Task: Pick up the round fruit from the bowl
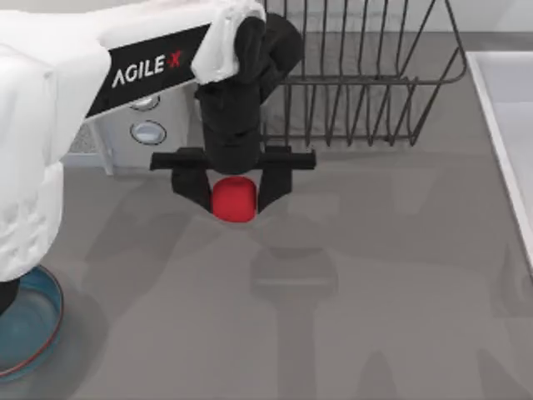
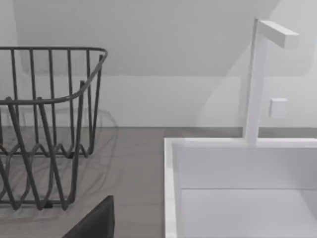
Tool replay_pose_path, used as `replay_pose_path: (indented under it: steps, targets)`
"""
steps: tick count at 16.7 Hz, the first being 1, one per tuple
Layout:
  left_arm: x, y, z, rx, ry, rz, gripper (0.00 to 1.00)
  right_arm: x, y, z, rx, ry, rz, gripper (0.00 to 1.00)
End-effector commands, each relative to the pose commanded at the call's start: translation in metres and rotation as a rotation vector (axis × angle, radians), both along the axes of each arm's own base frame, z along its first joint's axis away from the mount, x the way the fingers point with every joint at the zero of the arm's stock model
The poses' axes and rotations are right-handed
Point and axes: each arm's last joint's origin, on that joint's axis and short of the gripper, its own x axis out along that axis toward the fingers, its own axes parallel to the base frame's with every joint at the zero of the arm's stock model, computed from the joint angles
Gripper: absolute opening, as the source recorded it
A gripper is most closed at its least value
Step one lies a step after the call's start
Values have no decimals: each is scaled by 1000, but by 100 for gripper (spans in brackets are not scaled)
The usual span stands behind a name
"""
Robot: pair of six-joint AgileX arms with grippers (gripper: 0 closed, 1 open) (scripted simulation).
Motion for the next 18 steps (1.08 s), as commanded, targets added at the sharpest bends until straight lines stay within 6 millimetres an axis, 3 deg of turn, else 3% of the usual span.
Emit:
replay_pose_path:
  steps: [4,17,18]
  targets:
    - [0,0,-1,0,0,0,0,0,0,0,0,0,0,100]
    - [0,0,-1,0,0,0,98,0,0,0,0,0,0,100]
    - [0,0,-1,0,0,0,100,0,0,0,0,0,0,100]
